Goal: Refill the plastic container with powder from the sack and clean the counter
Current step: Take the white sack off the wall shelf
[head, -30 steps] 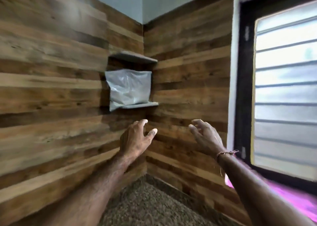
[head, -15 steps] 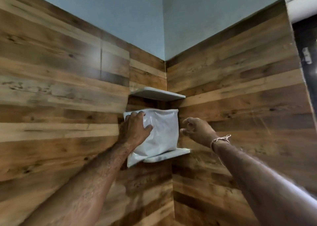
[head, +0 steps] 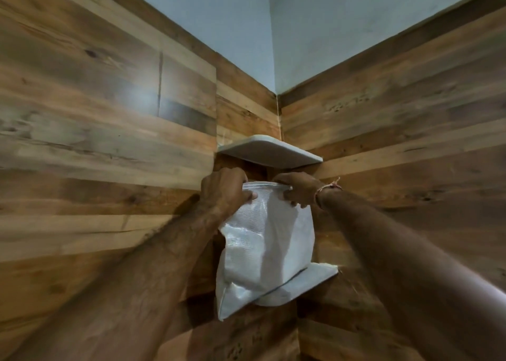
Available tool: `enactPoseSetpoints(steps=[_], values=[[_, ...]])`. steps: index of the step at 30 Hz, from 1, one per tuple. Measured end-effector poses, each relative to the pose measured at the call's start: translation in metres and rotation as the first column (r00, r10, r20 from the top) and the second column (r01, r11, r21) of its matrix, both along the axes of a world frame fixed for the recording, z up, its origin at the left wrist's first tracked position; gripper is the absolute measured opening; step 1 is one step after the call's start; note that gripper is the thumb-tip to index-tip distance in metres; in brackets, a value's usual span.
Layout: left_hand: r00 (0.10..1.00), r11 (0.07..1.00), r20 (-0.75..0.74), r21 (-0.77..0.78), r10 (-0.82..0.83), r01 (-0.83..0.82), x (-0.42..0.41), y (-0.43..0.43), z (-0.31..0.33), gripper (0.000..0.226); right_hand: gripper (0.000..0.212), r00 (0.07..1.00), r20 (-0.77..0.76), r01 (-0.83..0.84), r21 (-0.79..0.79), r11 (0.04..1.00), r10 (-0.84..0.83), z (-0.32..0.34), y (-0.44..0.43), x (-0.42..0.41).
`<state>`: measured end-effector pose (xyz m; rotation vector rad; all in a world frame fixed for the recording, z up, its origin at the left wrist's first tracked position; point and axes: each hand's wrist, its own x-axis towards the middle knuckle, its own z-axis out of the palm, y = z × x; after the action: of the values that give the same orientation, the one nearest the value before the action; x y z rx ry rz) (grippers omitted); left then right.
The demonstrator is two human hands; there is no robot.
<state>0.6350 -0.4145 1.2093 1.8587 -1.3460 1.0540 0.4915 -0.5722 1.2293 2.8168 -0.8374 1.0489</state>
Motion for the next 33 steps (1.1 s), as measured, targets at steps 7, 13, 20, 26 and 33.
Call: enactPoseSetpoints(steps=[7, 13, 20, 26, 33], values=[[0.994, 0.988, 0.082, -0.133, -0.07, 0.08, -0.014, 0.005, -0.007, 0.022, 0.014, 0.963, 0.249, 0.113, -0.02, 0.993, -0.104, -0.016, 0.003, -0.018], [0.974, 0.956, 0.201, -0.247, -0.109, 0.158, -0.061, 0.034, 0.009, 0.025, 0.017, 0.911, 0.396, 0.161, -0.089, 0.983, -0.113, -0.011, 0.037, -0.083], [0.928, 0.925, 0.036, -0.079, -0.371, 0.372, -0.138, 0.05, -0.031, 0.037, 0.029, 0.939, 0.237, 0.246, 0.044, 0.968, -0.249, -0.054, 0.094, -0.21], [0.868, 0.869, -0.151, 0.082, -0.473, 0.488, -0.259, 0.081, -0.145, 0.043, 0.028, 0.954, 0.056, 0.284, 0.144, 0.948, -0.295, -0.153, 0.133, -0.349], [0.833, 0.822, -0.265, 0.186, -0.485, 0.538, -0.367, 0.13, -0.279, 0.053, 0.033, 0.966, -0.027, 0.253, 0.307, 0.917, -0.257, -0.28, 0.183, -0.463]])
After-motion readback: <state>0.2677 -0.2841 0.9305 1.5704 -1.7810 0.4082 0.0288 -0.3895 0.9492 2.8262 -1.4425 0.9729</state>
